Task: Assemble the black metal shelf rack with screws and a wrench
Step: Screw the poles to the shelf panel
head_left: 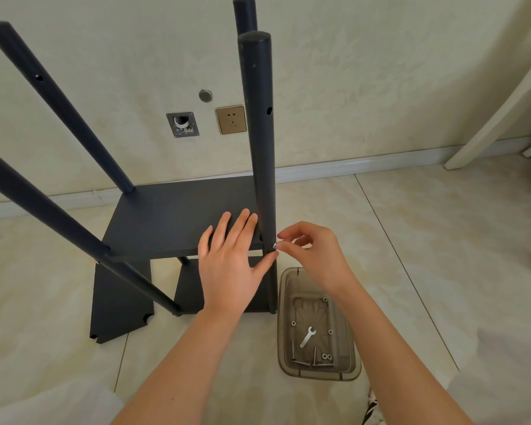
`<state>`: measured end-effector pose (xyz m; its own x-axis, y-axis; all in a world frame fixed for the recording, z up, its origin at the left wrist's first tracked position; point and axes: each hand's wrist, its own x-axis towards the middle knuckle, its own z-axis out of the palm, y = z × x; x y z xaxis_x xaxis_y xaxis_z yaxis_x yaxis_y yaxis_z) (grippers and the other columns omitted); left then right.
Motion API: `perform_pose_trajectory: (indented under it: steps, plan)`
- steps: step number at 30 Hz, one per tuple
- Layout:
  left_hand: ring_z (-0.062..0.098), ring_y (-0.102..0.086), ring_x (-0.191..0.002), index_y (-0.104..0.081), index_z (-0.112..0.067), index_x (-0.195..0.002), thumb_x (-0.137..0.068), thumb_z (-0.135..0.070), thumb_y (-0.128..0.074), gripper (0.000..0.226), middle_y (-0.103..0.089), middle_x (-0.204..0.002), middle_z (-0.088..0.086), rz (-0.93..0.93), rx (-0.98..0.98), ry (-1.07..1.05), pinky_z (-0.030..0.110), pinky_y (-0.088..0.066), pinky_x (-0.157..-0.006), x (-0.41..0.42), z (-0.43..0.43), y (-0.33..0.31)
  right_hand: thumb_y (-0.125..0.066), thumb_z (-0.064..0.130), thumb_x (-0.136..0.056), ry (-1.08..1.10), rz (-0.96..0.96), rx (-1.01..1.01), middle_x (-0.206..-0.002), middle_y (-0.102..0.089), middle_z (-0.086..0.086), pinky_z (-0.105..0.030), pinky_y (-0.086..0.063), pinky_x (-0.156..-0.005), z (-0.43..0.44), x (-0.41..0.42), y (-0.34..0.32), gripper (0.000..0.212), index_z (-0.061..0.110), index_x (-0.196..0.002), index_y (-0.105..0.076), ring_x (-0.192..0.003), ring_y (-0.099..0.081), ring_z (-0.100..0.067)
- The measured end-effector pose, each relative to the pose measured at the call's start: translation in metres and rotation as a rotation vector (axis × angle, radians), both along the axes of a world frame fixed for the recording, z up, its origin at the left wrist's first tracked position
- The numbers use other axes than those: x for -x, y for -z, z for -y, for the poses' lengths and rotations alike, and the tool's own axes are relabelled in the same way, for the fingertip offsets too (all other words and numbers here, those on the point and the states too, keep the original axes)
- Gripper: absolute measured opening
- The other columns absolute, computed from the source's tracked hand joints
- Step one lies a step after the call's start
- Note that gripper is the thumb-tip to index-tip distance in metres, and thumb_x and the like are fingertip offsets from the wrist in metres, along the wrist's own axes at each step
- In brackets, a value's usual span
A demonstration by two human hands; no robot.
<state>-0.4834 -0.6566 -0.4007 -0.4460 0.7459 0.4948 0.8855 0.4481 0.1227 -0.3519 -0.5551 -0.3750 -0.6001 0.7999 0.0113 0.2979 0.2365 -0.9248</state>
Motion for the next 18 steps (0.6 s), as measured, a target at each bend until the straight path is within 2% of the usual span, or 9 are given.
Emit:
perform_pose_trajectory:
  steps: [3,6,8,11,14,18]
  plan:
    - [0.026,-0.046,-0.140,-0.062,-0.022,-0.136,-0.089,-0.069,-0.051,0.068,-0.058,-0.144,-0.001,0.005,-0.008,-0.006,0.047,-0.028,-0.116,0.000,0.000,0.000,-0.074,0.021,-0.086,-0.004,-0.030,0.014,-0.095,-0.069,0.010,-0.007,-0.046,-0.067,-0.003,-0.001,-0.001,0.010,0.020,-0.096,-0.072,-0.085,-0.062,-0.005]
    - [0.025,-0.043,-0.142,-0.061,-0.022,-0.137,-0.087,-0.072,-0.049,0.072,-0.056,-0.145,-0.003,0.006,-0.003,0.001,0.049,-0.030,-0.117,0.000,0.001,0.001,-0.075,0.016,-0.086,-0.049,-0.055,0.042,-0.094,-0.072,0.004,-0.023,-0.054,-0.082,-0.006,-0.001,-0.003,0.008,0.017,-0.093,-0.073,-0.088,-0.067,-0.010]
    - [0.024,-0.043,-0.142,-0.061,-0.022,-0.138,-0.088,-0.074,-0.046,0.073,-0.056,-0.145,-0.003,0.011,-0.008,0.005,0.049,-0.031,-0.117,0.000,0.001,0.000,-0.075,0.010,-0.085,-0.084,-0.087,0.090,-0.091,-0.074,0.000,-0.029,-0.056,-0.086,-0.009,-0.001,-0.005,0.008,0.015,-0.091,-0.075,-0.087,-0.070,-0.014]
    - [0.025,-0.045,-0.140,-0.062,-0.021,-0.136,-0.091,-0.074,-0.041,0.073,-0.058,-0.143,-0.002,0.008,-0.020,0.004,0.049,-0.031,-0.116,0.000,0.001,-0.001,-0.076,0.007,-0.083,-0.105,-0.126,0.149,-0.089,-0.075,-0.003,-0.026,-0.057,-0.086,-0.013,-0.001,-0.007,0.010,0.015,-0.089,-0.076,-0.086,-0.071,-0.016]
    - [0.026,-0.046,-0.139,-0.063,-0.020,-0.135,-0.092,-0.072,-0.039,0.072,-0.060,-0.141,0.000,0.010,-0.025,0.001,0.049,-0.030,-0.115,0.001,0.000,-0.001,-0.074,0.008,-0.085,-0.112,-0.128,0.211,-0.090,-0.076,-0.002,-0.025,-0.057,-0.085,-0.016,-0.001,-0.005,0.014,0.021,-0.087,-0.077,-0.089,-0.071,-0.016]
    - [0.027,-0.047,-0.139,-0.065,-0.019,-0.133,-0.092,-0.067,-0.047,0.066,-0.061,-0.140,0.001,0.016,-0.038,0.005,0.051,-0.032,-0.115,-0.001,0.000,0.000,-0.070,0.013,-0.090,-0.097,-0.091,0.342,-0.094,-0.076,0.001,-0.027,-0.059,-0.085,-0.023,-0.007,0.025,0.014,0.025,-0.091,-0.077,-0.093,-0.071,-0.015]
